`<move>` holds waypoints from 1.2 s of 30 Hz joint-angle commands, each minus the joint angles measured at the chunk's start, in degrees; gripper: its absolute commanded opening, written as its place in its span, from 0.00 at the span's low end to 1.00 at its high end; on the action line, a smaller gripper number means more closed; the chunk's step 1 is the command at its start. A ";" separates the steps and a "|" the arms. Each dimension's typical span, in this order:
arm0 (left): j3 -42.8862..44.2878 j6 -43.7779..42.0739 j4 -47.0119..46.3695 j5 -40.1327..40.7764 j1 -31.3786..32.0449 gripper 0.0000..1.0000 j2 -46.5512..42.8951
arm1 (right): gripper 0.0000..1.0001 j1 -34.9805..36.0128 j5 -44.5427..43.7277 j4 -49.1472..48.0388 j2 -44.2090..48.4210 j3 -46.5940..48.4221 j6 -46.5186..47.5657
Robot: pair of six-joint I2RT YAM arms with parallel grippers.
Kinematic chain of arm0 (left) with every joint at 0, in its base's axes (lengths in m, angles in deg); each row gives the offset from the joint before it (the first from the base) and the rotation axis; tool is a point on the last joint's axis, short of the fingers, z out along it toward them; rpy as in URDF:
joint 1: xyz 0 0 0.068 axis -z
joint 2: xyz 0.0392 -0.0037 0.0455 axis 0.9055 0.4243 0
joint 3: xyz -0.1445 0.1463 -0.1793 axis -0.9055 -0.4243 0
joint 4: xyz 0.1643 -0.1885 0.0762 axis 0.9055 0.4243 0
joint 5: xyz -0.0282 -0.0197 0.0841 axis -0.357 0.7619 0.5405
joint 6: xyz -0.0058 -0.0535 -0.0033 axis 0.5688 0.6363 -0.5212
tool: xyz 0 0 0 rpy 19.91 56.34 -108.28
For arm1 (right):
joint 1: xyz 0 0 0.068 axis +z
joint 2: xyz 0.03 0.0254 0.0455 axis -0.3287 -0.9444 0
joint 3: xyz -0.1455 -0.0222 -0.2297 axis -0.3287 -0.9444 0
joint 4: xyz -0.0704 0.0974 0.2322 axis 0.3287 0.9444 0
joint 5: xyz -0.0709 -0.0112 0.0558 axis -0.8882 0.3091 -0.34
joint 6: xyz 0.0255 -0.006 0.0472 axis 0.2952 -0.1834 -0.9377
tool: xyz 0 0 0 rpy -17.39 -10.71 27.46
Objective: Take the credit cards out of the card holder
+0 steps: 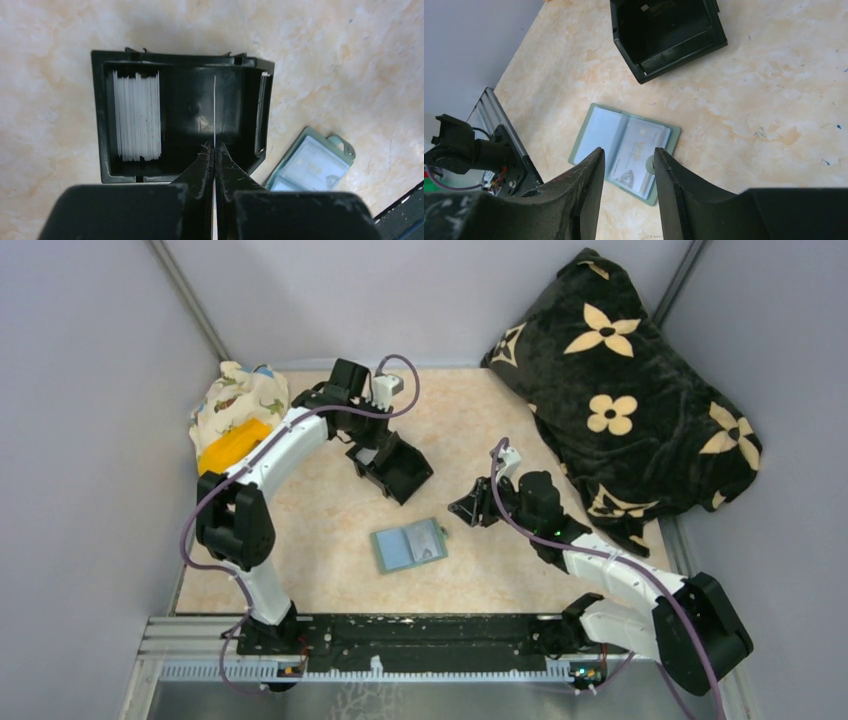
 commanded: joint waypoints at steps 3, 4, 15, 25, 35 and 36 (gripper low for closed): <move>1.01 -7.30 5.06 0.66 -0.24 0.00 1.78 | 0.41 -1.59 0.08 -0.36 1.73 0.77 2.79; 0.50 -7.94 4.50 0.81 -0.21 0.00 1.54 | 0.42 -1.63 0.19 -0.85 1.60 0.51 2.59; -0.94 -10.05 0.91 2.35 -0.32 0.00 3.65 | 0.41 -2.23 0.97 -4.04 -0.20 -0.98 1.17; 1.67 -11.35 1.16 1.27 -0.31 0.00 6.86 | 0.41 -3.37 1.52 -6.03 -0.92 -2.02 1.16; 0.22 -11.52 -0.15 2.05 -0.48 0.00 9.19 | 0.41 -4.19 1.67 -6.49 -0.46 -3.18 1.14; -0.08 -11.52 -0.34 2.14 -0.45 0.00 9.27 | 0.41 -4.19 1.77 -6.72 -0.53 -3.19 1.16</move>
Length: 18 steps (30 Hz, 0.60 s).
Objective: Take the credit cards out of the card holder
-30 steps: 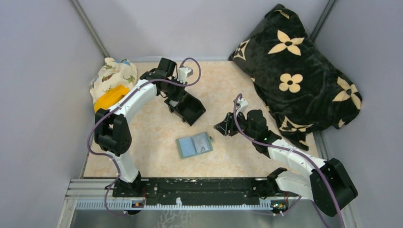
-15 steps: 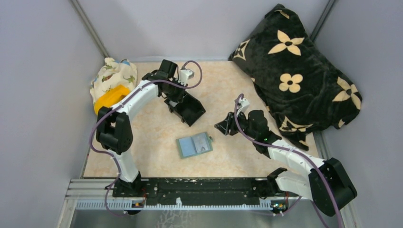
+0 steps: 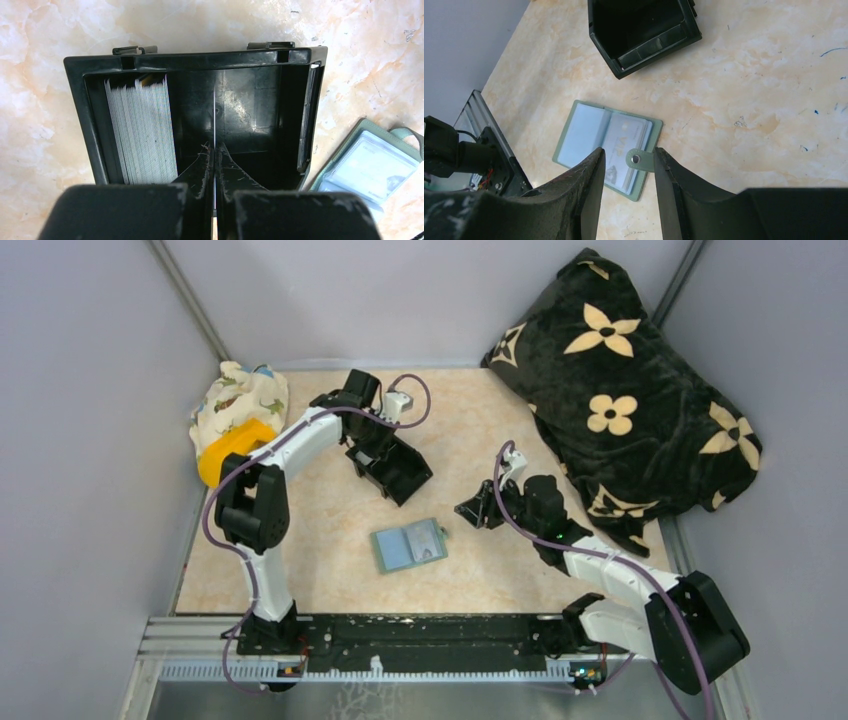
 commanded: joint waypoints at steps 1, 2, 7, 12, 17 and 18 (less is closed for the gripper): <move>-0.51 -1.37 -1.80 -0.21 -0.43 0.00 0.30 | 0.41 -0.78 0.85 -4.04 0.14 0.11 0.12; -0.77 -1.40 -1.96 -0.31 -0.56 0.00 0.39 | 0.41 -0.78 0.93 -4.12 -0.13 0.12 0.08; -2.03 -1.53 -2.74 -0.42 -0.65 0.00 0.86 | 0.41 -0.82 1.33 -4.78 -0.63 0.05 -0.13; -1.47 -1.26 -2.88 -0.60 -0.68 0.00 2.17 | 0.41 -0.89 0.92 -4.52 -0.44 0.03 -0.12; -1.15 -1.09 -2.69 0.52 -0.73 0.01 3.09 | 0.41 -1.00 0.96 -4.64 -0.65 -0.05 -0.06; -1.36 -1.12 -2.74 0.97 -0.70 0.01 3.12 | 0.41 -1.06 0.95 -4.62 -0.67 -0.12 -0.05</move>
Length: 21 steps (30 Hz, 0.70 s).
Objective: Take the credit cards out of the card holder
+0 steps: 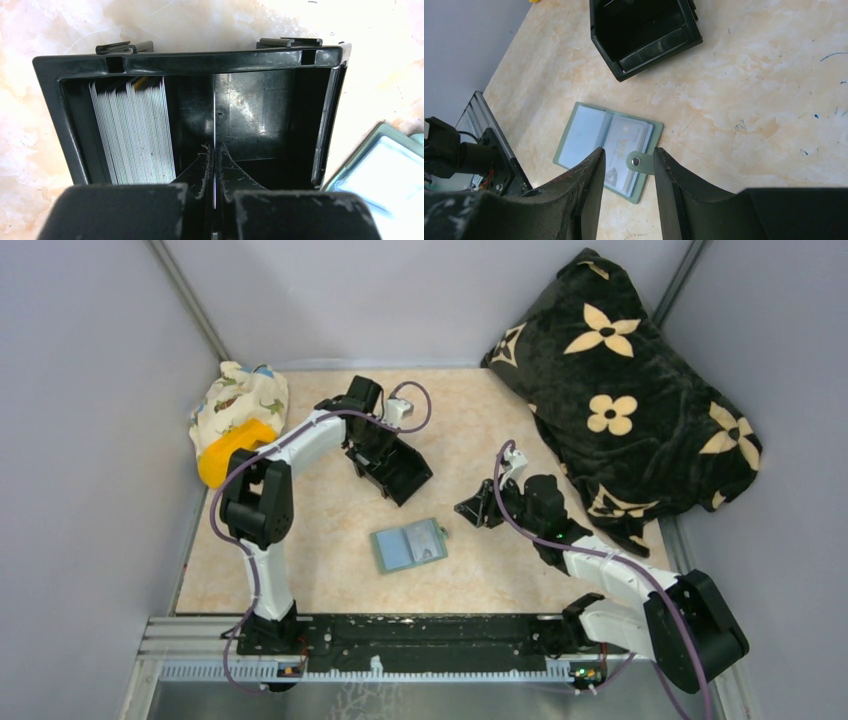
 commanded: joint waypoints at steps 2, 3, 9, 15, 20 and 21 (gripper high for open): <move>-0.14 -0.94 -0.81 1.52 -0.33 0.01 1.06 | 0.41 -0.85 0.43 -3.52 -0.31 -0.21 -0.06; -0.25 -0.90 -0.84 1.64 -0.35 0.02 1.11 | 0.41 -0.95 0.49 -3.58 -0.36 -0.23 -0.07; -0.28 -0.67 -1.12 4.64 -0.31 0.07 1.43 | 0.41 -1.04 0.76 -4.29 -1.10 -0.40 -0.13; -0.65 -0.37 -1.53 6.70 -0.35 0.12 0.79 | 0.41 -1.12 0.86 -4.54 -1.42 -0.44 -0.19; -0.62 -0.23 -1.52 7.87 -0.25 0.14 0.34 | 0.41 -1.13 1.18 -5.03 -1.87 -0.51 -0.32; -0.54 -0.20 -1.46 8.20 -0.26 0.14 0.16 | 0.41 -1.13 1.22 -5.16 -1.89 -0.61 -0.34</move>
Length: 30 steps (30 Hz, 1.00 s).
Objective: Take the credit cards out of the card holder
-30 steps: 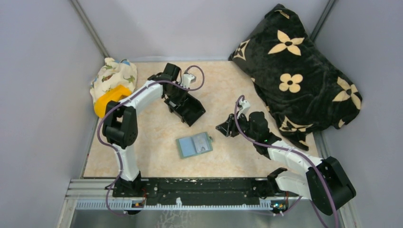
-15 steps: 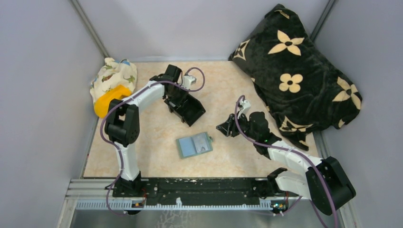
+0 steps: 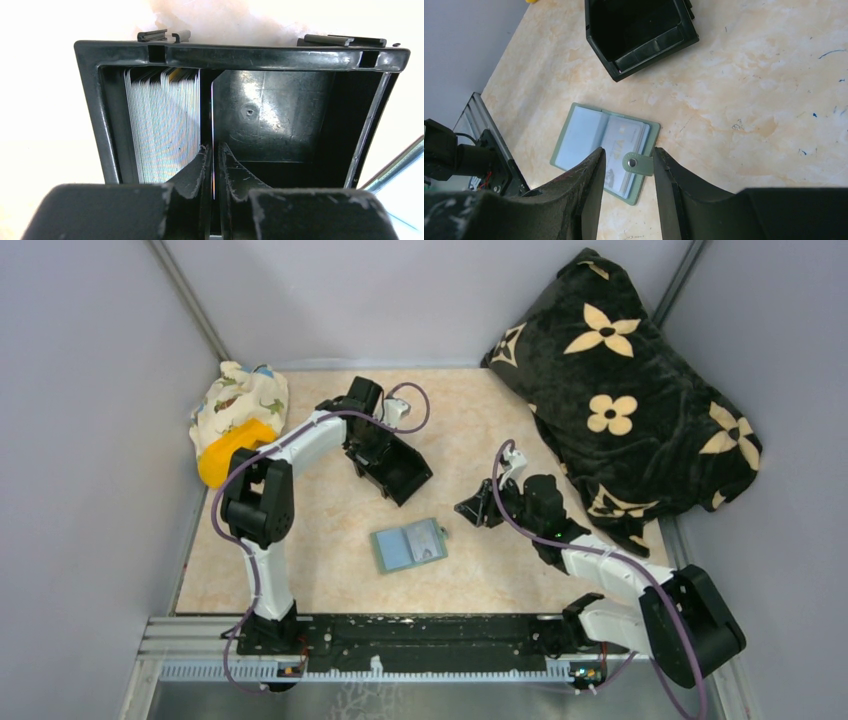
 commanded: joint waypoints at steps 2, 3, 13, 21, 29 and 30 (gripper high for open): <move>-0.31 -0.16 -0.79 2.41 -0.29 0.15 -0.80 | 0.41 -0.75 1.09 -3.70 -0.75 -0.29 -0.17; -0.28 -0.10 -0.77 2.76 -0.23 0.15 -1.03 | 0.41 -0.75 1.11 -3.77 -0.79 -0.30 -0.22; -0.09 0.51 -0.74 5.61 -0.18 0.15 -4.43 | 0.41 -0.89 1.88 -5.24 -2.30 -0.43 -0.76; -0.18 0.46 -0.95 6.76 -0.12 0.15 -7.28 | 0.40 -0.84 2.41 -5.93 -3.29 -0.41 -1.01; -0.57 1.44 -2.10 8.76 0.40 0.14 -13.20 | 0.40 -0.85 2.79 -5.76 -3.62 0.09 -1.01; -0.78 1.72 -2.43 8.93 0.67 0.14 -14.62 | 0.40 -0.85 2.92 -5.66 -3.77 0.13 -0.98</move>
